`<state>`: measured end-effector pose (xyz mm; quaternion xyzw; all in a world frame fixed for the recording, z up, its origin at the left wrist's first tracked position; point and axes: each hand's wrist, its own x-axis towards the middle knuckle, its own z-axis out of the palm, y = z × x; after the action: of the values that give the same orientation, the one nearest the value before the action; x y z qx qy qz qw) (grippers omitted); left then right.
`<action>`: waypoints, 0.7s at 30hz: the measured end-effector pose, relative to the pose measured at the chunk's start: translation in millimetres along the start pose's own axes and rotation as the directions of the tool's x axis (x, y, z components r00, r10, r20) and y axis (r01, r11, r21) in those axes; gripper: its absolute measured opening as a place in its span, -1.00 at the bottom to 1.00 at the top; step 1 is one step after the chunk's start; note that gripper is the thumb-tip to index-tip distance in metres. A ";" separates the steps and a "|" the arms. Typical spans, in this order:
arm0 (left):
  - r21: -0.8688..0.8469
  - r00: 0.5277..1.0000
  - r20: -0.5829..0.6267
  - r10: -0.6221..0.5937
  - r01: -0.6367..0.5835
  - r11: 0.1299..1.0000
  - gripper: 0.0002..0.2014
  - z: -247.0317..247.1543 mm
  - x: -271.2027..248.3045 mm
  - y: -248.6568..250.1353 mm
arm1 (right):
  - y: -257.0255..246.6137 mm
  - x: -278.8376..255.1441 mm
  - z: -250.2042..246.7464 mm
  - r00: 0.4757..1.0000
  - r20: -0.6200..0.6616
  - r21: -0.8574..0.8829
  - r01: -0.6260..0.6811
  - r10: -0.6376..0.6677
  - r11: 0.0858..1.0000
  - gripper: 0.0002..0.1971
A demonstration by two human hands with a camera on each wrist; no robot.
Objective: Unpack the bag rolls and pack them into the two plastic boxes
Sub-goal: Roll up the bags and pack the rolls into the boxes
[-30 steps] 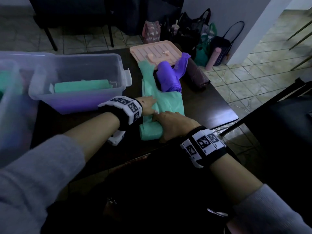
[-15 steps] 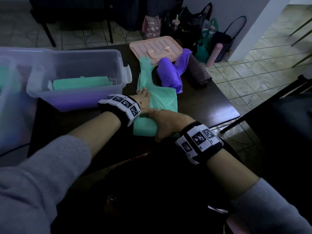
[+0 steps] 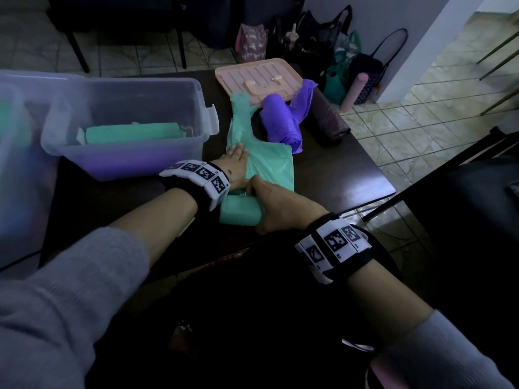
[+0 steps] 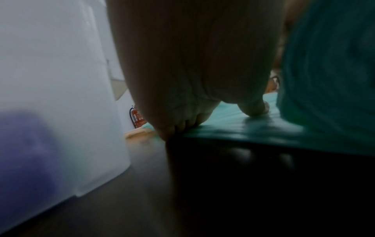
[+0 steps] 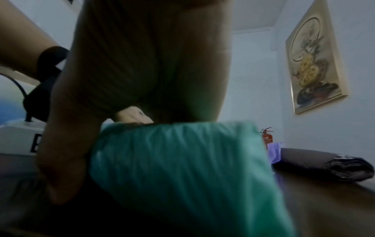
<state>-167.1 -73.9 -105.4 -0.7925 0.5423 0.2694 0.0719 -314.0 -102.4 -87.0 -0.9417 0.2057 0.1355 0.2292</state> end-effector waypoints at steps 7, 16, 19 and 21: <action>-0.102 0.999 -0.028 0.032 -0.035 0.994 -0.23 2.5 -2.5 -5.2 | 4.7 1.2 -3.3 0.999 -0.033 0.057 0.016 -0.014 0.998 -0.36; -0.289 0.952 -0.307 0.006 -0.099 0.952 -0.54 -14.2 -25.9 5.8 | 16.2 4.0 -21.0 1.000 -0.018 0.089 -0.020 0.021 0.996 -0.31; -0.355 0.947 -0.317 0.040 -0.158 0.921 -0.76 -26.6 -46.4 15.3 | 20.5 7.4 -27.8 1.000 0.008 0.161 -0.022 0.021 0.987 -0.48; -0.360 0.967 -0.248 0.051 -0.141 0.922 -0.77 -31.5 -55.9 16.0 | 23.1 10.9 -30.9 0.999 0.052 0.168 -0.012 0.003 0.986 -0.55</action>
<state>-185.4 -47.2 -47.8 -0.7901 0.5239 0.2759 -0.1582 -309.8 -139.7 -73.0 -0.9144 0.2142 0.1426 0.3126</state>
